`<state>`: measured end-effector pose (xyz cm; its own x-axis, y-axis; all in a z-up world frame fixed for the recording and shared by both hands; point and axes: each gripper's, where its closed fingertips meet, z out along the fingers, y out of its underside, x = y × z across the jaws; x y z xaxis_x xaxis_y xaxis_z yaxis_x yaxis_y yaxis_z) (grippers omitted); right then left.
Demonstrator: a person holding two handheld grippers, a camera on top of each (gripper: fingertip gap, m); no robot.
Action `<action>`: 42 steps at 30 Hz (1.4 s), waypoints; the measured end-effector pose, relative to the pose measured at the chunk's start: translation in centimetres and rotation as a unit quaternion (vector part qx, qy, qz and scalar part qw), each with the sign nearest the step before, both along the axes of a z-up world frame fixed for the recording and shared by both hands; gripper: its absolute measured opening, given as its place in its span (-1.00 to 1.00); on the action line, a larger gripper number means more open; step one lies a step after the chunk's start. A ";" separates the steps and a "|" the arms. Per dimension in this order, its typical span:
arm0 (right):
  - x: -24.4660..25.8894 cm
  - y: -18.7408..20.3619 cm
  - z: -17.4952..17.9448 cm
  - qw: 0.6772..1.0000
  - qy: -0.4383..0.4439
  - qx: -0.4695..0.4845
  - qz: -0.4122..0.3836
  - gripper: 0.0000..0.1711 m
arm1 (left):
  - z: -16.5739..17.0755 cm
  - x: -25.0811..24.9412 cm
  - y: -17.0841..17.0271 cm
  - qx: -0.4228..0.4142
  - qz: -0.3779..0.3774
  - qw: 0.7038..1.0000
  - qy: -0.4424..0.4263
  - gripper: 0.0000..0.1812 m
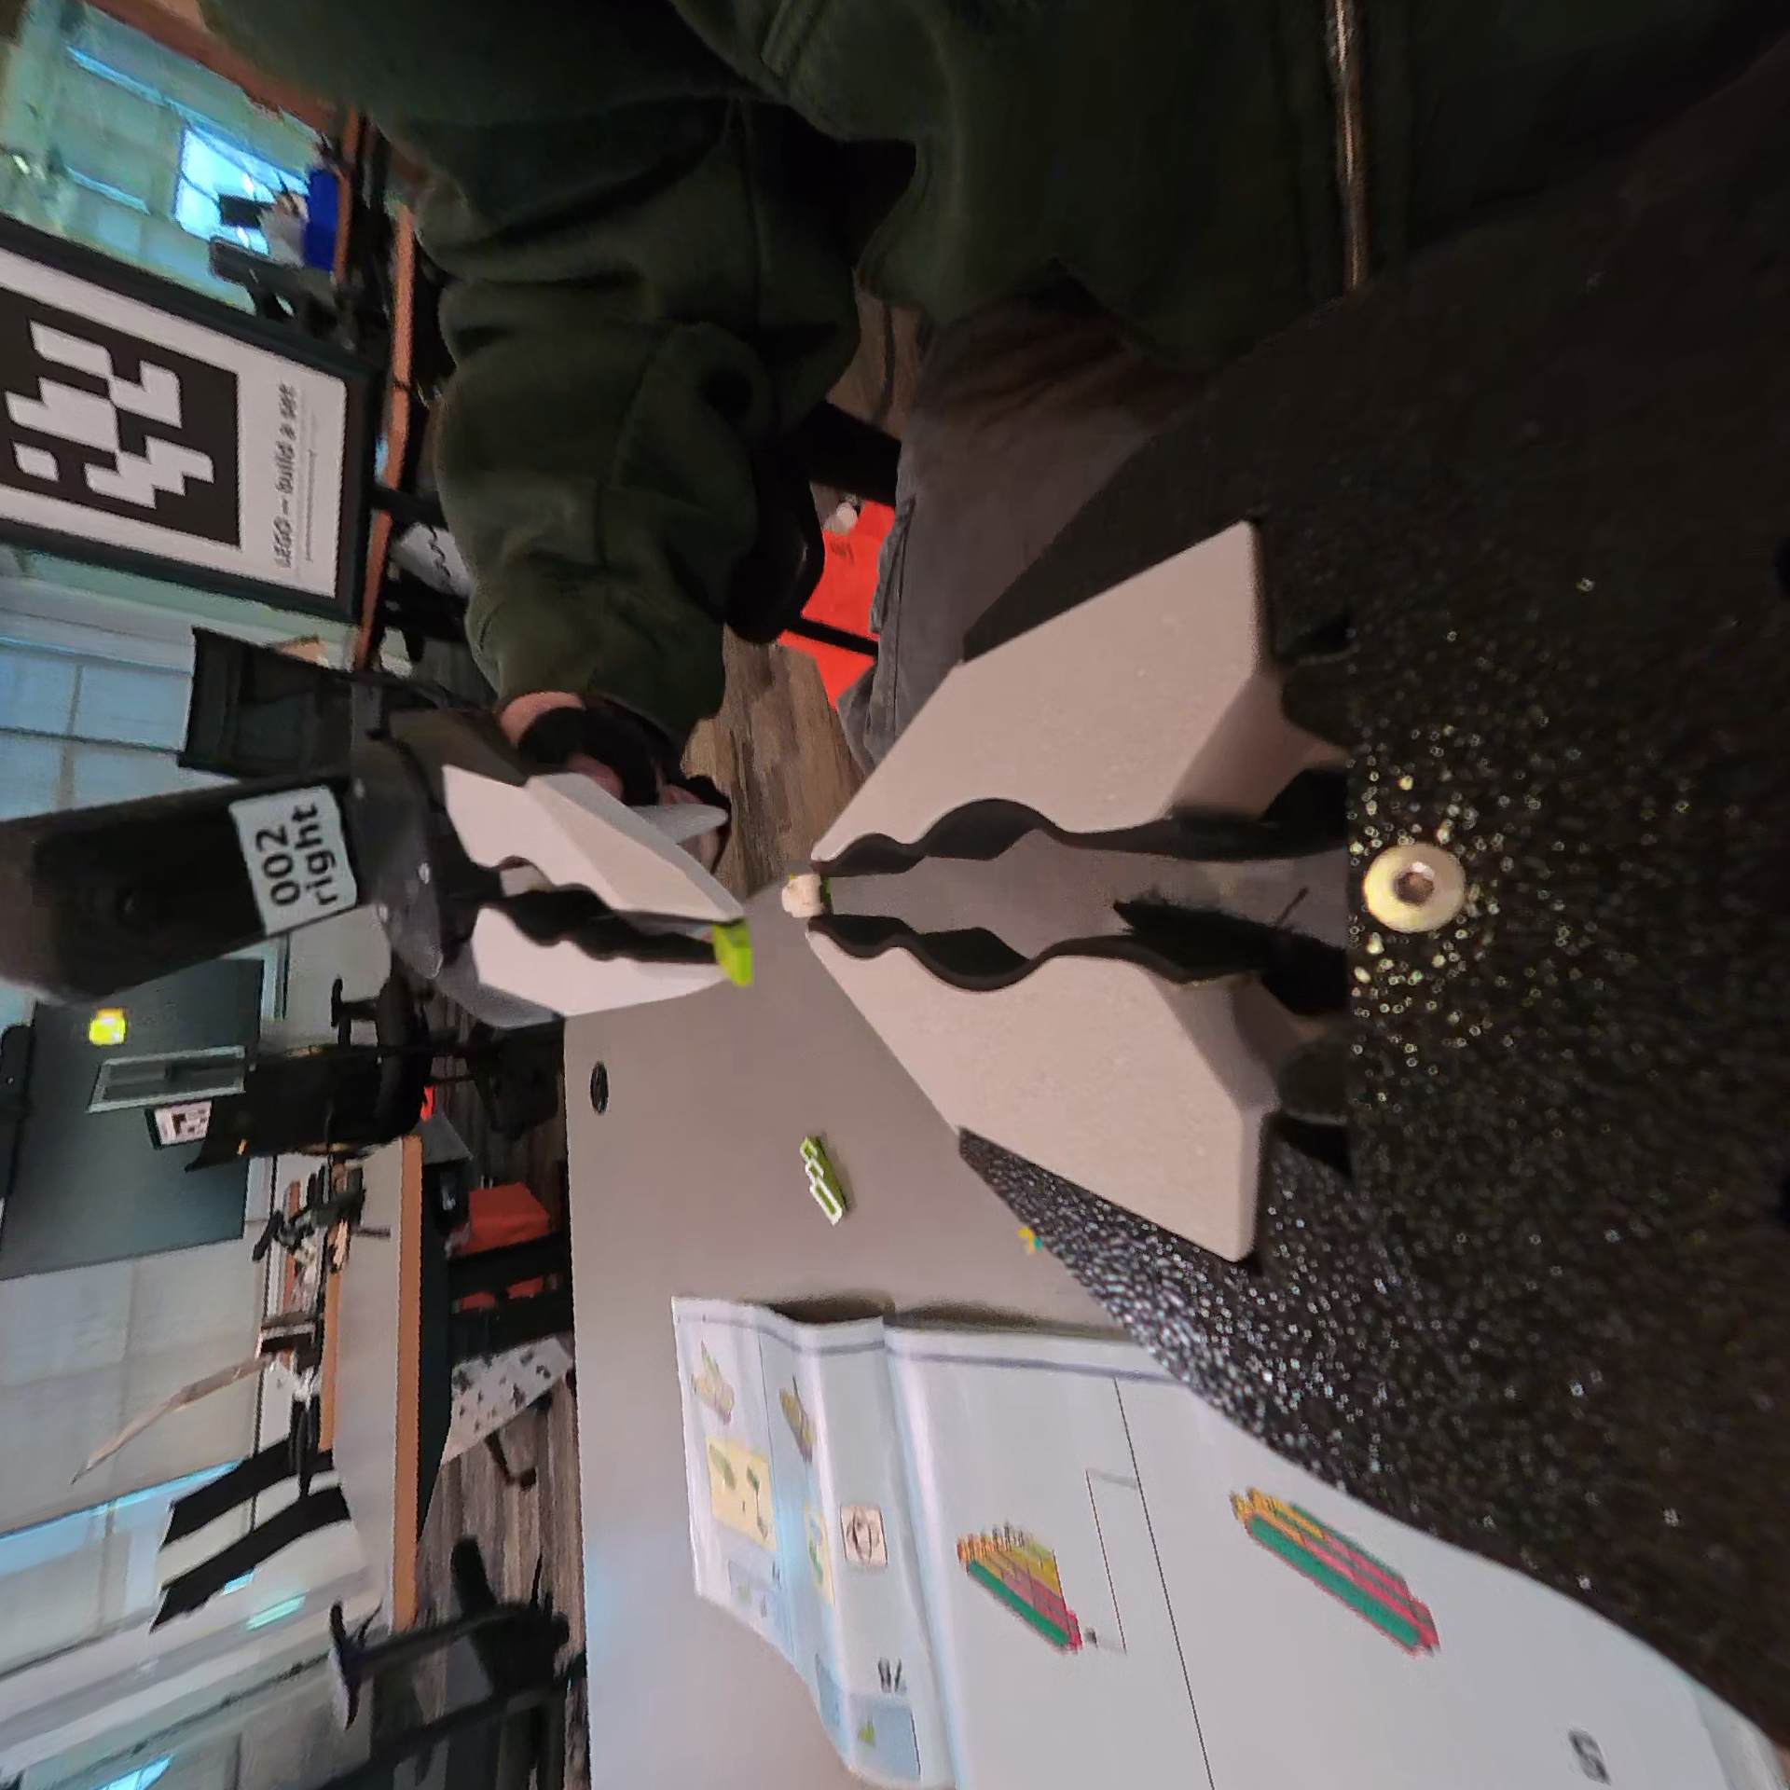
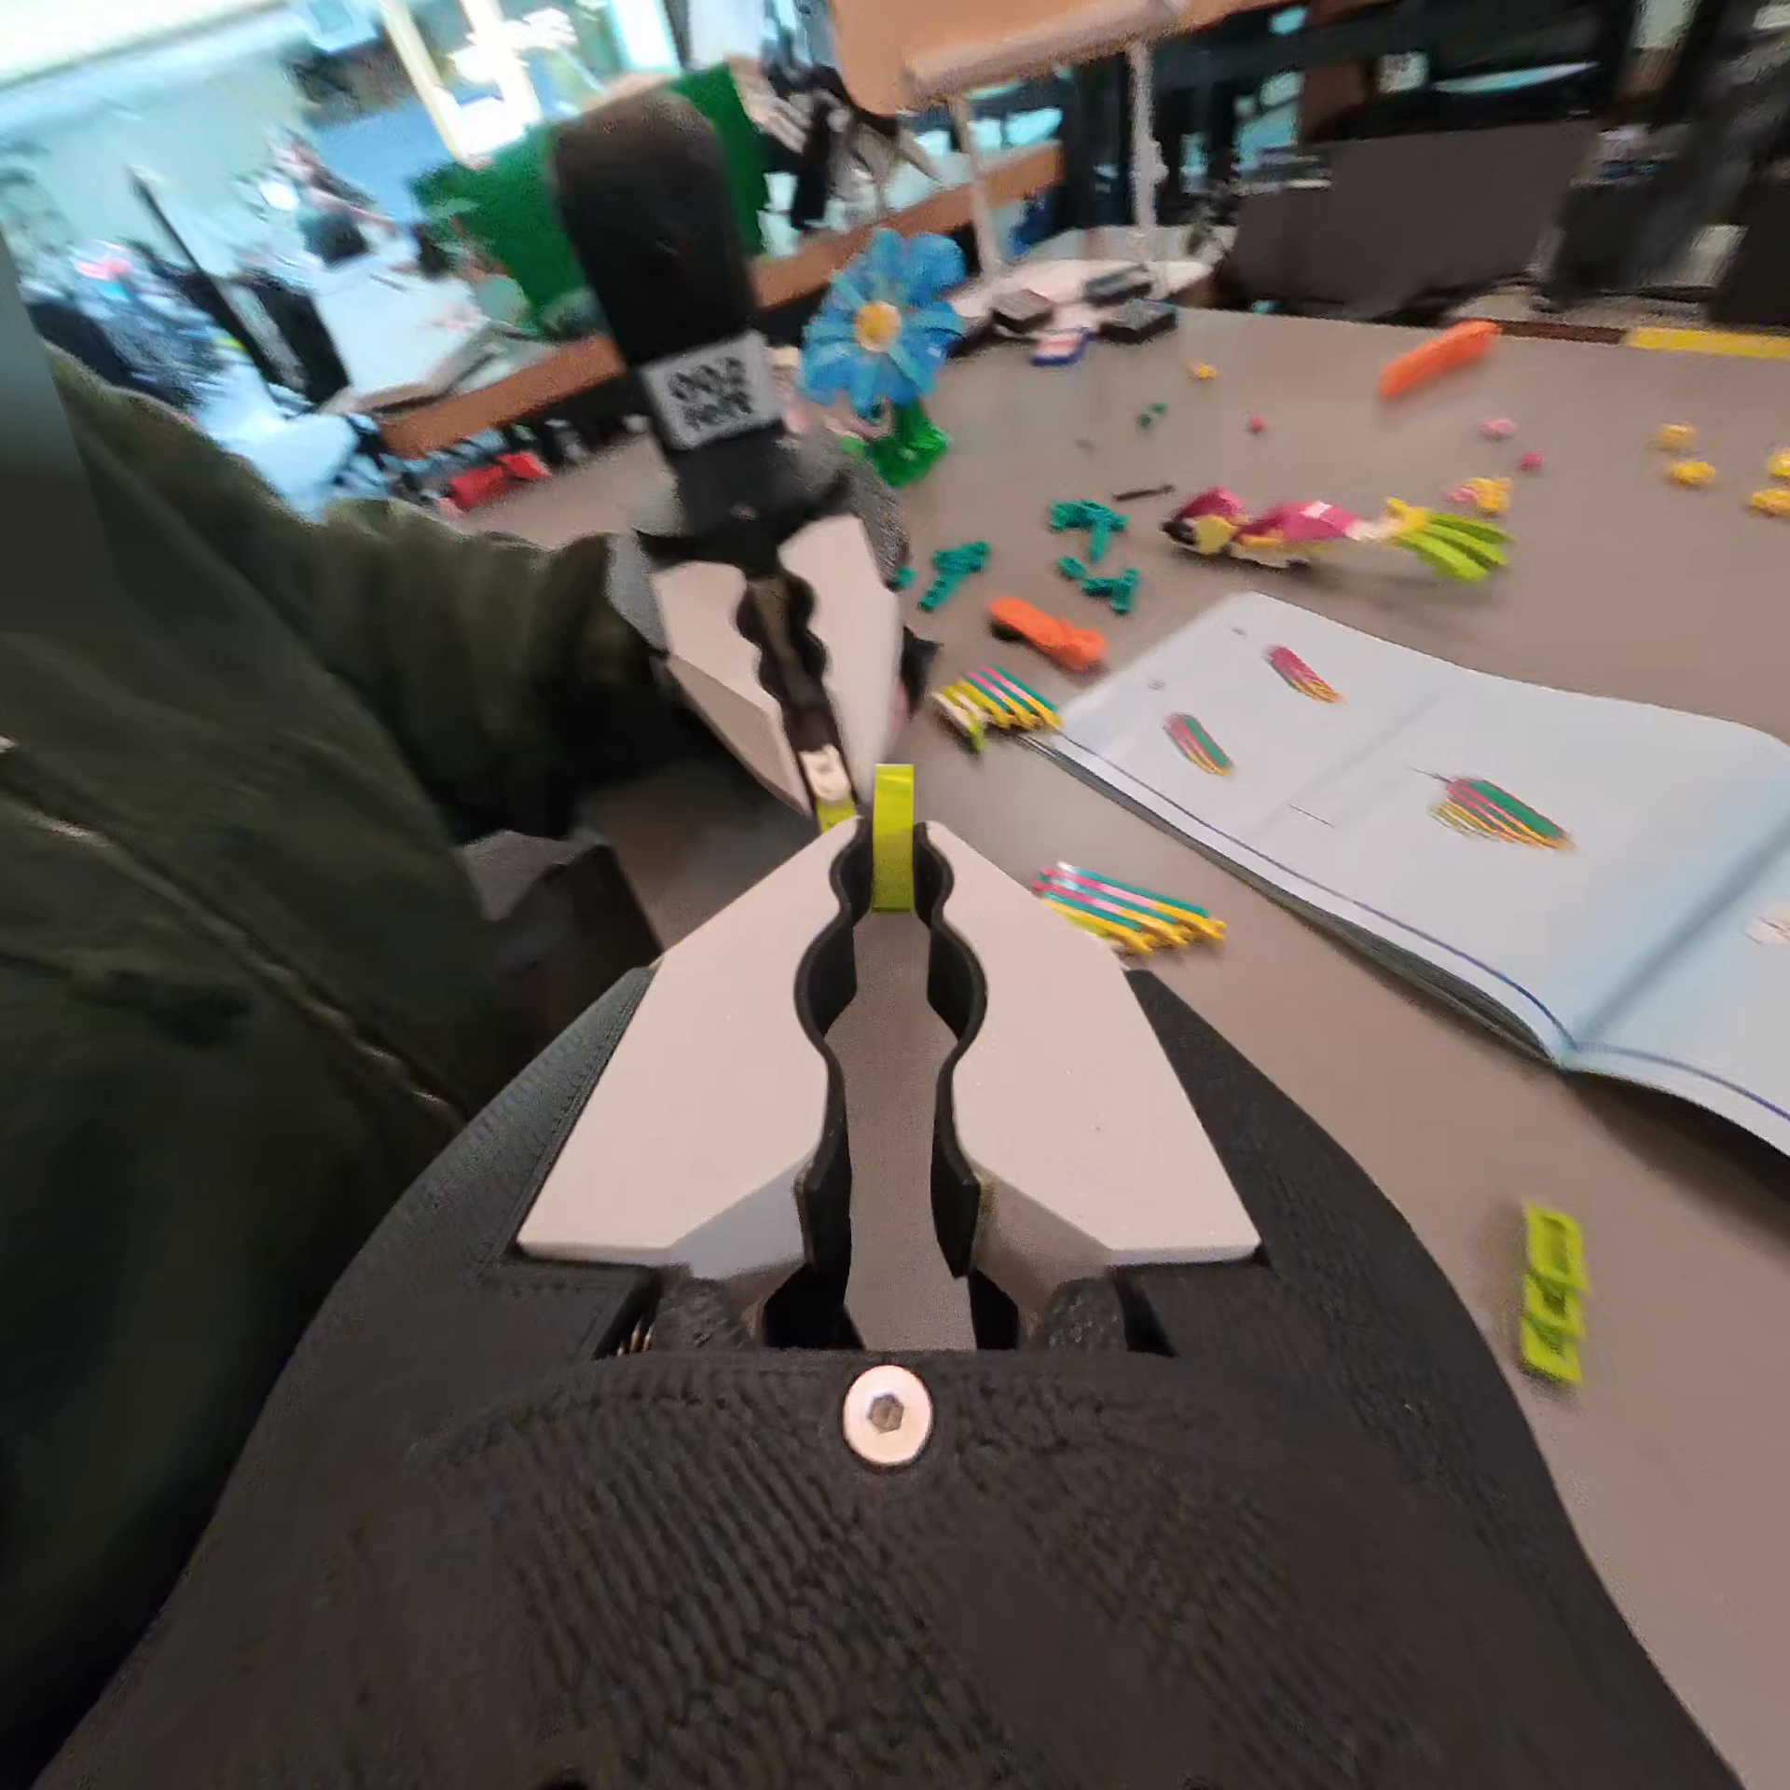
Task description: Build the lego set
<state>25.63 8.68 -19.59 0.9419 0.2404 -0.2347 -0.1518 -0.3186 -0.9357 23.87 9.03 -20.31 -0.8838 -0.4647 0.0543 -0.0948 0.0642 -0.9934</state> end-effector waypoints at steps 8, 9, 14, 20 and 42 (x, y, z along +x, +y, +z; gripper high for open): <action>-1.8 0.3 -0.2 0.999 0.013 -0.022 0.043 -0.92 | -0.3 -0.4 -0.3 -0.040 -0.039 0.996 0.072 -0.94; -1.7 0.2 -0.3 0.999 0.016 -0.024 0.041 -0.92 | -0.2 -0.5 -0.3 -0.043 -0.042 0.995 0.074 -0.94; -2.0 0.1 -0.7 0.998 0.013 -0.035 0.046 -0.92 | -0.4 -0.5 -0.4 -0.036 -0.043 0.996 0.073 -0.94; -2.0 0.1 -1.0 0.998 0.008 -0.041 0.043 -0.92 | -0.6 -0.4 -0.4 -0.034 -0.038 0.996 0.070 -0.94; -2.4 0.3 -3.6 0.991 -0.078 -0.101 0.038 -0.92 | -1.6 -0.4 -0.7 0.031 -0.022 0.999 0.035 -0.94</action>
<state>23.27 9.00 -23.20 0.9514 0.2747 -0.1392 0.0204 -0.5072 -0.8616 23.45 8.28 -21.86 -0.8981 -0.4307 0.0891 -0.1594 0.1301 -0.9786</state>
